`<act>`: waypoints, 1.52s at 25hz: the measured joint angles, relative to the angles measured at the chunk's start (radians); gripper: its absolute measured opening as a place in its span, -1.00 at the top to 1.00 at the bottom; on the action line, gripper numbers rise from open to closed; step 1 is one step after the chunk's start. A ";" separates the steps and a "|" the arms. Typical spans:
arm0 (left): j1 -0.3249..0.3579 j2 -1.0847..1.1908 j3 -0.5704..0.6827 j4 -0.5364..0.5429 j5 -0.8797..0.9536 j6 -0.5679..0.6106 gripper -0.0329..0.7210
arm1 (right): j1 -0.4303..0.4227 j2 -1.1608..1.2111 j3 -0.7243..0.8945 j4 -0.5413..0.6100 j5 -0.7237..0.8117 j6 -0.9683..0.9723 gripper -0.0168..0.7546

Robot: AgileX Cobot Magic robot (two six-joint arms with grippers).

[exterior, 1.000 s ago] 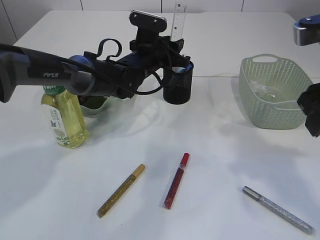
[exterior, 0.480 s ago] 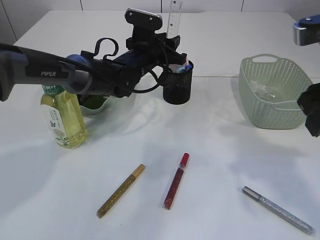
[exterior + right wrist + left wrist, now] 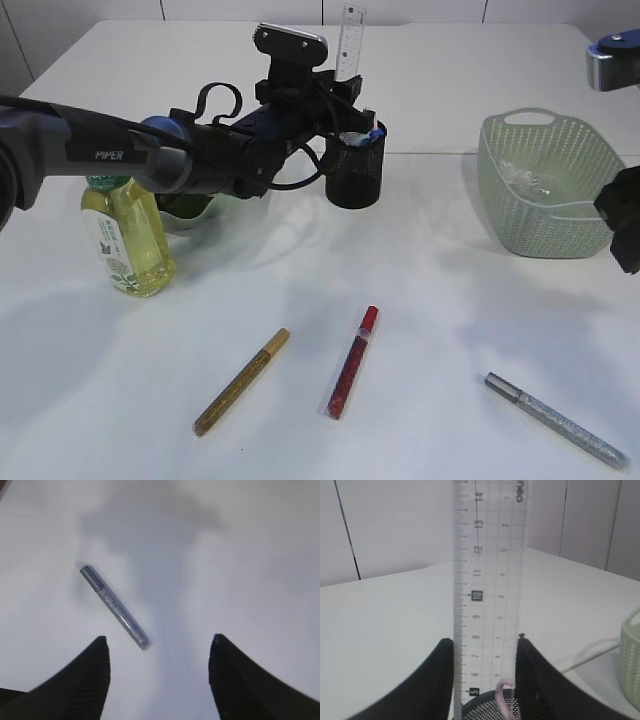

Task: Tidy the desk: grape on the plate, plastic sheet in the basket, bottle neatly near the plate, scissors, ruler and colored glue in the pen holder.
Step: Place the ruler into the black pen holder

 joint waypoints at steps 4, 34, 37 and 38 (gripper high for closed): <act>0.000 0.002 0.000 0.000 0.000 -0.002 0.18 | 0.000 0.000 0.000 0.000 0.000 0.000 -0.32; 0.003 0.002 -0.009 0.088 0.002 -0.002 0.18 | 0.000 0.000 0.000 0.000 -0.021 -0.001 -0.31; 0.003 0.002 -0.009 0.082 0.004 -0.002 0.18 | 0.000 0.000 0.000 0.000 -0.022 -0.001 -0.31; 0.003 0.002 -0.009 0.082 0.004 -0.004 0.18 | 0.000 0.000 0.000 0.000 -0.022 -0.001 -0.31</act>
